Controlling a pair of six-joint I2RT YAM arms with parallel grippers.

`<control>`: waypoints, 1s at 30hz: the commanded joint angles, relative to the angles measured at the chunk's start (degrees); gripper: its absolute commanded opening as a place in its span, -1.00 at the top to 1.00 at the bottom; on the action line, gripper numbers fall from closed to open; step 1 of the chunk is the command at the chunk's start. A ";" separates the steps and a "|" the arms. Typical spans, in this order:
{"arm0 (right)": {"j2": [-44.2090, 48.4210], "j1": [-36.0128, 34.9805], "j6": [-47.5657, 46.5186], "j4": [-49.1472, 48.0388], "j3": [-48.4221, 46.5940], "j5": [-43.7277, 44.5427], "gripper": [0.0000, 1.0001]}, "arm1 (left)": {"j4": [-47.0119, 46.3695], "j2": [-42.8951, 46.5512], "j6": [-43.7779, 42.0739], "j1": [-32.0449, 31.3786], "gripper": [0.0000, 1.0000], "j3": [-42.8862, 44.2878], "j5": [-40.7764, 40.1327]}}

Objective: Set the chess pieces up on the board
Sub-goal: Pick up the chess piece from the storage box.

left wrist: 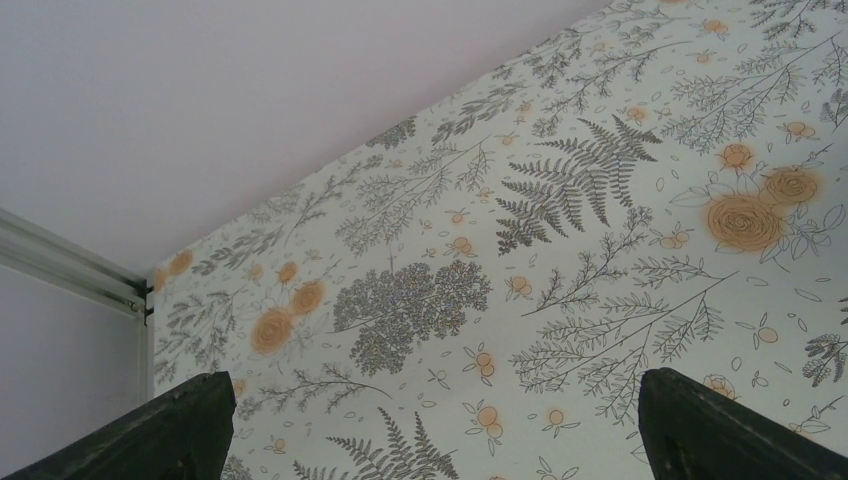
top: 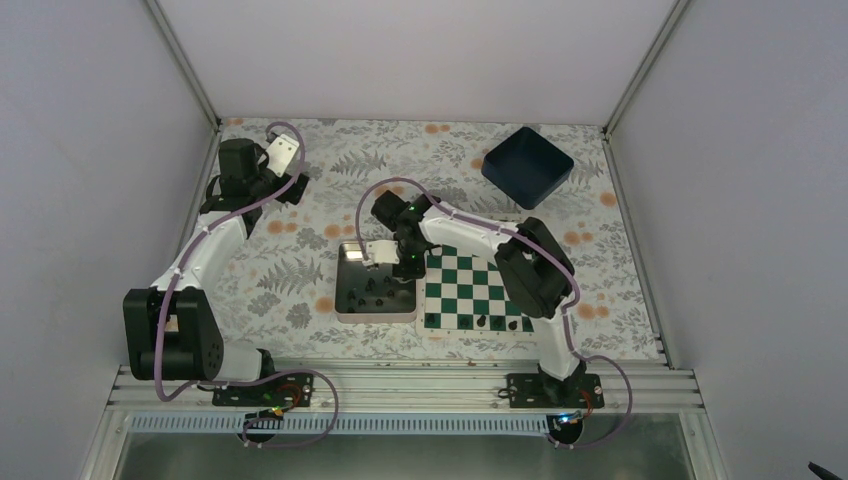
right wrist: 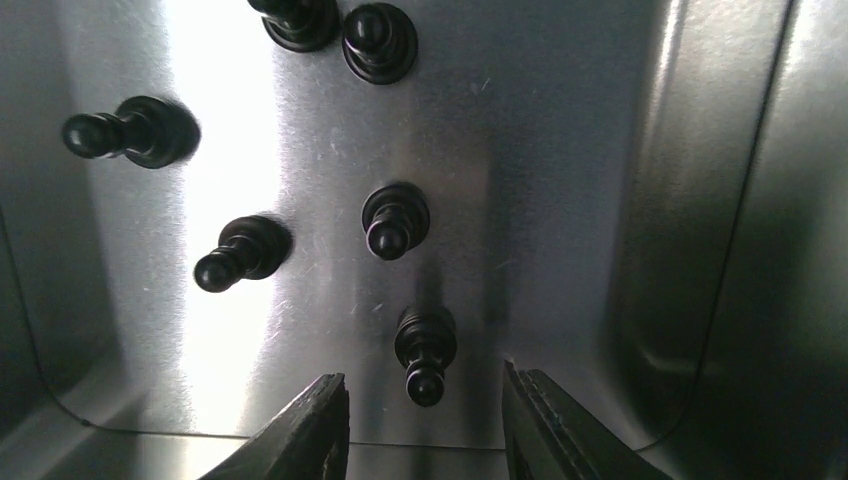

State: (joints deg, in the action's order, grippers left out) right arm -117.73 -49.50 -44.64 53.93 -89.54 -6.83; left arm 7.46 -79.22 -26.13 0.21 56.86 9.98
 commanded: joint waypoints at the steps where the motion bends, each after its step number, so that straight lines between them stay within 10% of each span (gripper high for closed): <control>1: -2.54 -0.53 -0.69 -0.20 -1.22 -1.10 0.19 | -0.43 0.92 -0.02 -0.04 -1.00 0.45 1.11; 17: -1.09 -0.92 -0.04 -0.39 -2.44 -2.19 0.77 | -0.55 1.53 -0.02 -0.04 -1.00 0.27 1.36; 30: 15.36 1.05 3.73 2.45 5.44 1.50 0.84 | -0.73 1.60 -0.04 -0.08 -1.00 0.44 0.24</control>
State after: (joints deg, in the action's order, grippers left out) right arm -108.29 -49.65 -43.11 54.50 -88.97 -7.01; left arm 7.44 -78.70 -26.13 0.21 56.86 10.11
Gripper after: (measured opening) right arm 0.087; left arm 0.999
